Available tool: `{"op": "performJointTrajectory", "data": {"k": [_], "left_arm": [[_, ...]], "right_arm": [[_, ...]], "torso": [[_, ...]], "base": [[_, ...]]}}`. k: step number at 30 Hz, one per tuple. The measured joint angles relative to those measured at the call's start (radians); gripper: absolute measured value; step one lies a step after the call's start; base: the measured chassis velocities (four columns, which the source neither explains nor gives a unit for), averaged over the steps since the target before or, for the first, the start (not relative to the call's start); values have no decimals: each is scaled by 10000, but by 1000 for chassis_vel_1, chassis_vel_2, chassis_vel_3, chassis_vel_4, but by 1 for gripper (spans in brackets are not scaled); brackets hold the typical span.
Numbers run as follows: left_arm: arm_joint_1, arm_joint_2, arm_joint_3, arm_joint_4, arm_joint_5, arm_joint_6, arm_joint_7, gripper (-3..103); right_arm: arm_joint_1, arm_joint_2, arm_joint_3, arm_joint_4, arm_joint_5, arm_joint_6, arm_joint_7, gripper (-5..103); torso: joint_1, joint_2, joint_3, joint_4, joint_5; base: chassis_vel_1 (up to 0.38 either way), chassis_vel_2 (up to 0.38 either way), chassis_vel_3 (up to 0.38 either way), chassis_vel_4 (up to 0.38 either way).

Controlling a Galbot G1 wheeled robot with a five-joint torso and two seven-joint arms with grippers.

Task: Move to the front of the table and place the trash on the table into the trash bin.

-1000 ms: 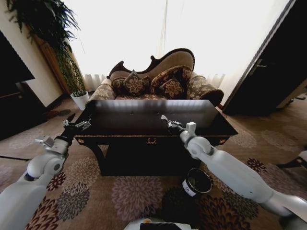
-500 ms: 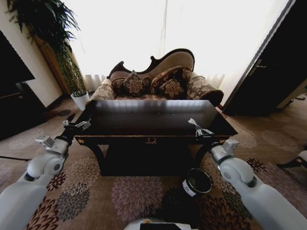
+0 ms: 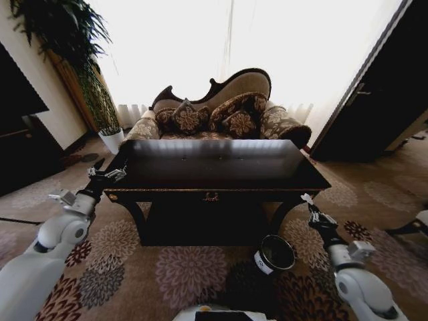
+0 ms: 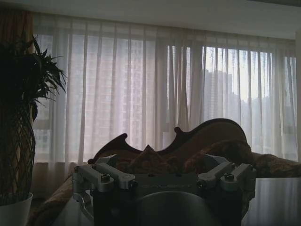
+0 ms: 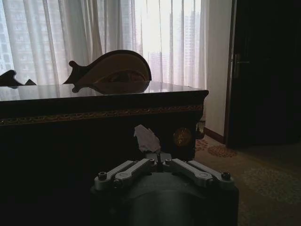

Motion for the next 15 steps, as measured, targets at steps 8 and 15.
{"op": "performJointTrajectory", "data": {"k": [8,15], "left_arm": [[0,-1,0,0,0,0,2,100],[0,0,0,0,0,1,2,100]], "right_arm": [[1523,684,-1060,-3708,-1062,1023,-59,1],[2706,1038,-1668,-5449,-1696,969,32,1]], "torso": [[2,-1,1,3,-3],[2,-1,1,5,-7]], "base": [[0,0,0,0],[0,0,0,0]]}}
